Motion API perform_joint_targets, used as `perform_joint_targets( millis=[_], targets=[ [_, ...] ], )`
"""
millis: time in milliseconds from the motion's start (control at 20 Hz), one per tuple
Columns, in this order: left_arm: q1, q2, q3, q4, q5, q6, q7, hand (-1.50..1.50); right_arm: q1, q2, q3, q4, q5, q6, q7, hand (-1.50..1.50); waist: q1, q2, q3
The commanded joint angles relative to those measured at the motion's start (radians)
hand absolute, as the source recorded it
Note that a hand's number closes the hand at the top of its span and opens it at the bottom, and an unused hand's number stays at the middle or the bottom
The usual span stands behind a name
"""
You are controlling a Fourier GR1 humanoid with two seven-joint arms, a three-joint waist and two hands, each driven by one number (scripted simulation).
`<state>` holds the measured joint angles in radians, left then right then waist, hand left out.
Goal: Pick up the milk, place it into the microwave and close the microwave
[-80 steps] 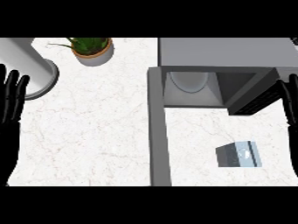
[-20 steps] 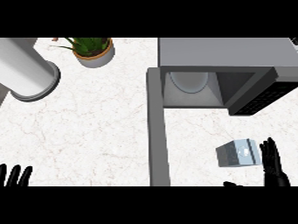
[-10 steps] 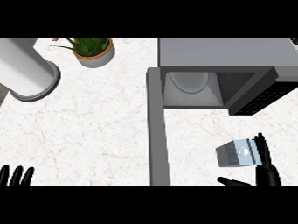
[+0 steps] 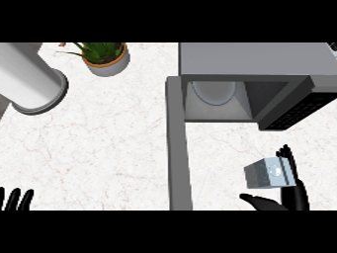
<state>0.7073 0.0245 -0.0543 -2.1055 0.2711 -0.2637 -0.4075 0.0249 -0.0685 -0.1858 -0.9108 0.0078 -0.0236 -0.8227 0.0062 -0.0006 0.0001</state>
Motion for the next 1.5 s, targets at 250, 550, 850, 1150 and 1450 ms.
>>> perform_joint_targets(
  millis=[250,550,850,1150,1450],
  targets=[
    [-0.044,0.005,0.045,0.017,0.041,-0.013,0.02,-1.5,-0.085,0.035,-0.012,0.064,0.035,-0.17,-0.011,1.5,-0.001,0.0,0.0],
    [0.034,0.012,0.041,0.013,0.033,-0.048,-0.019,-1.5,-0.193,0.01,-0.041,0.206,0.065,-0.258,-0.084,1.5,0.005,0.0,0.0],
    [0.049,0.018,0.052,0.056,0.027,-0.088,-0.062,-1.5,-0.278,-0.019,-0.11,0.288,-0.012,-0.195,-0.191,1.5,0.007,0.0,0.0],
    [0.028,0.007,0.002,0.007,0.009,-0.065,-0.01,-1.5,-0.47,-0.005,-0.108,0.418,-0.007,-0.18,-0.221,1.5,0.025,0.007,0.002],
    [0.024,-0.007,0.006,-0.004,0.001,-0.044,0.009,-1.5,-0.517,-0.003,-0.124,0.476,-0.03,-0.139,-0.257,1.5,0.01,0.003,0.001]
  ],
)
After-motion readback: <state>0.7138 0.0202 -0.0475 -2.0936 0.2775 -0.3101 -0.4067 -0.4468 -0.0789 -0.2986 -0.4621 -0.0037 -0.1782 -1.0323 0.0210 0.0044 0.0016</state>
